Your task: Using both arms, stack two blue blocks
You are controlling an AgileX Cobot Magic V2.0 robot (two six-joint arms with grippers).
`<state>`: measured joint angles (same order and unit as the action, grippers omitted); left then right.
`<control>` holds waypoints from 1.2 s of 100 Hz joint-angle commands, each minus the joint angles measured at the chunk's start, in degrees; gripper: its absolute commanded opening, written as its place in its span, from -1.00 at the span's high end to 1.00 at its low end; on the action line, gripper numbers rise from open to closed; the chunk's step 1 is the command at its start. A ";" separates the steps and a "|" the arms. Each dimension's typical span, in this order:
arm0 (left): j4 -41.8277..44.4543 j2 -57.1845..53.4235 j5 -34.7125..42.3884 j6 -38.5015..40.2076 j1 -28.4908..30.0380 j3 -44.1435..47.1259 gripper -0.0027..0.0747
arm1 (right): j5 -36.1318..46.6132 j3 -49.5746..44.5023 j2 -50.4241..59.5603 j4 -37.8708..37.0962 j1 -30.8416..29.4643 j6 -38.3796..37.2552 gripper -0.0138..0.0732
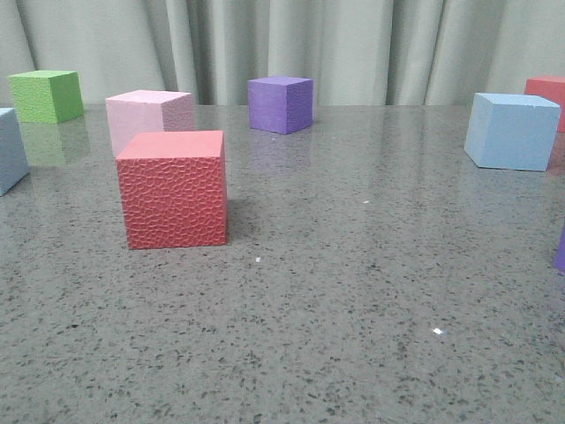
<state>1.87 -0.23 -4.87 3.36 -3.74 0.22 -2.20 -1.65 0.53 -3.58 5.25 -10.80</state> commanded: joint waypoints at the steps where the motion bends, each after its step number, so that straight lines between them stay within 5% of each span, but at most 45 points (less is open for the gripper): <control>1: -0.47 -1.96 4.87 0.15 0.05 1.47 0.98 | 4.51 0.02 1.10 0.06 0.08 0.49 0.84; 38: -2.25 -1.23 2.79 0.26 0.05 -3.11 0.98 | 3.89 2.48 0.89 0.06 0.09 0.49 0.84; 73: -2.25 9.89 -1.55 0.58 0.05 -18.48 0.98 | -16.18 19.69 -8.09 0.06 0.09 0.49 0.84; 120: -2.40 29.82 -7.59 0.58 0.05 -35.40 0.98 | -29.73 40.91 -27.78 0.46 0.09 0.49 0.84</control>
<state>0.00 26.38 -15.88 3.55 -3.74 -32.02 -33.82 35.00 -23.94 -2.98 5.25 -10.80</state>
